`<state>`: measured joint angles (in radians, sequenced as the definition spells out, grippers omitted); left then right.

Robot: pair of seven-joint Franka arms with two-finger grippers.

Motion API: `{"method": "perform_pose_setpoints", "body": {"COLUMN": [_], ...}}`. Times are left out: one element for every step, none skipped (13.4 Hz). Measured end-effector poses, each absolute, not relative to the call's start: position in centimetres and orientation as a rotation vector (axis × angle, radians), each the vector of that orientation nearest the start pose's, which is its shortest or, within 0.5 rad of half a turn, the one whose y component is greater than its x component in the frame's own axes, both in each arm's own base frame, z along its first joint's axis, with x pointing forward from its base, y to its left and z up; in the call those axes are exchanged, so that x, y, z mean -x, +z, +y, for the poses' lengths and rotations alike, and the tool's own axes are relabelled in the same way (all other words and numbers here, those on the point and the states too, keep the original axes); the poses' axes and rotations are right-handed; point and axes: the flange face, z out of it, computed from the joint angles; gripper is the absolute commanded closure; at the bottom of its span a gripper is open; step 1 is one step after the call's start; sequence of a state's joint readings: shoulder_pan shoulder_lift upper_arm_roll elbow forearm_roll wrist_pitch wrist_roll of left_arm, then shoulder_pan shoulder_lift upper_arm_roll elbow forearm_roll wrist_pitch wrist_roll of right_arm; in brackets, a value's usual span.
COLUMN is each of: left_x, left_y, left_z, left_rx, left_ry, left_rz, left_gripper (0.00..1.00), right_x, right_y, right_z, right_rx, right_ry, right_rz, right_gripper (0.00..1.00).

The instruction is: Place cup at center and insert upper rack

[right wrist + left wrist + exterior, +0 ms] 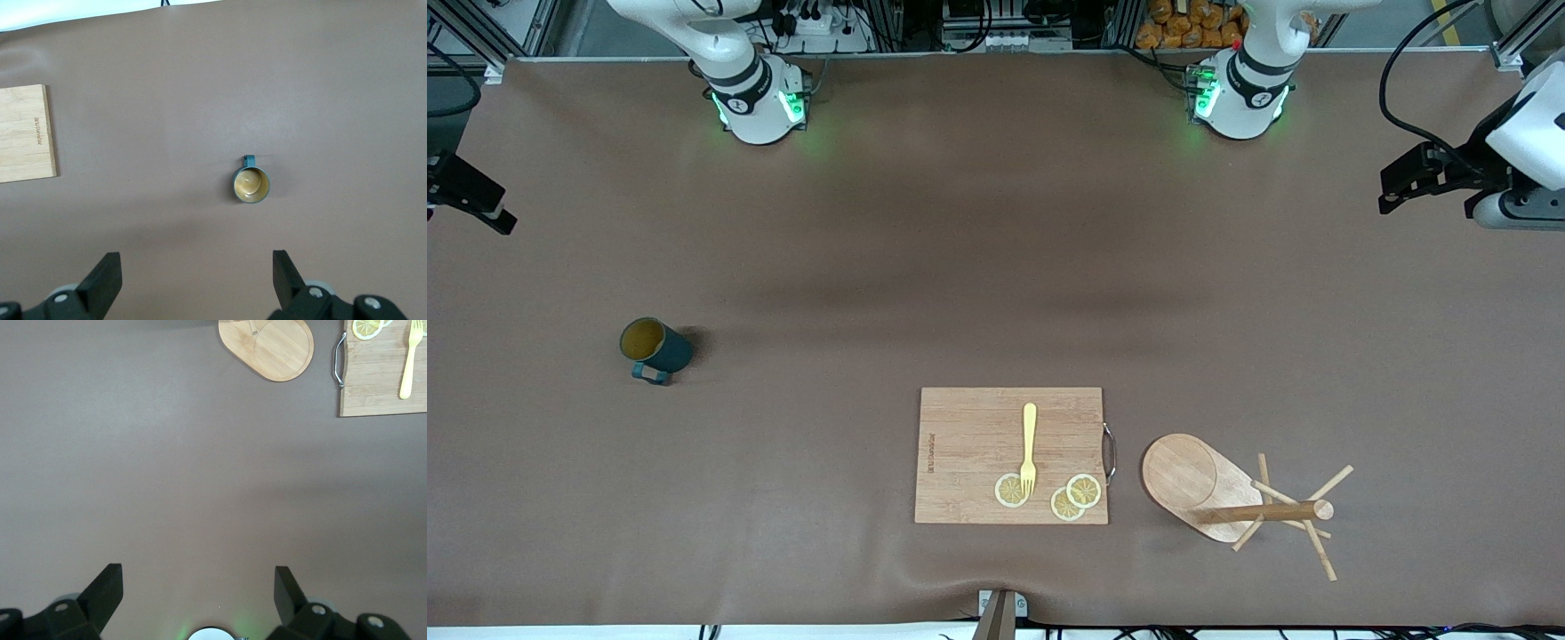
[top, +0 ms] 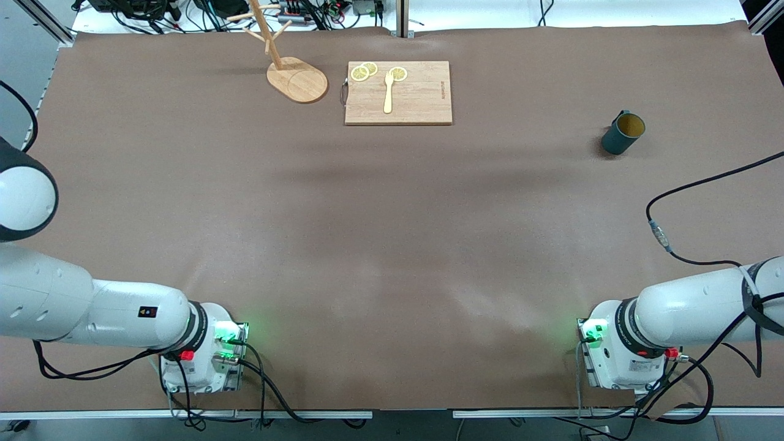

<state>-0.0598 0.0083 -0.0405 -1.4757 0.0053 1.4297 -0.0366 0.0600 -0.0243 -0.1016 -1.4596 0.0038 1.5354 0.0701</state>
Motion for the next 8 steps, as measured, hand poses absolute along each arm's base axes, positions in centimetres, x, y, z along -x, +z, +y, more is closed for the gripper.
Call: {"method": "perform_pose_setpoints", "body": {"left_x": [-54.0,-54.0,-54.0,-54.0,-54.0,-54.0,-54.0,-54.0], "left_y": [65.2,65.2,65.2,65.2,65.1,65.1,65.1,65.1], "left_z": [-5.4,-5.5,-5.5,-5.5,-5.5,-5.6,-5.6,-5.7], "left_rx": [3.130,3.130,3.130,3.130,3.130,3.130,3.130,3.129], "left_ry": [0.084,0.084,0.085,0.085,0.087,0.087,0.087,0.087], "left_rz": [0.103,0.113,0.116,0.116,0.116,0.117,0.118,0.121], "left_gripper": [0.00,0.00,0.00,0.00,0.00,0.00,0.00,0.00], "right_x": [-54.2,-54.2,-54.2,-54.3,-54.5,-54.8,-55.2,-55.5], "right_y": [68.7,68.6,68.6,68.4,68.0,67.2,66.2,65.0], "right_z": [-2.2,-2.1,-2.1,-2.1,-2.1,-2.1,-2.2,-2.4], "right_rx": [3.125,3.125,3.125,3.126,3.127,3.130,3.132,3.134], "right_ry": [-0.156,-0.155,-0.152,-0.144,-0.126,-0.098,-0.067,-0.028], "right_rz": [0.173,0.173,0.174,0.174,0.175,0.178,0.183,0.188], "right_gripper": [0.00,0.00,0.00,0.00,0.00,0.00,0.00,0.00]}}
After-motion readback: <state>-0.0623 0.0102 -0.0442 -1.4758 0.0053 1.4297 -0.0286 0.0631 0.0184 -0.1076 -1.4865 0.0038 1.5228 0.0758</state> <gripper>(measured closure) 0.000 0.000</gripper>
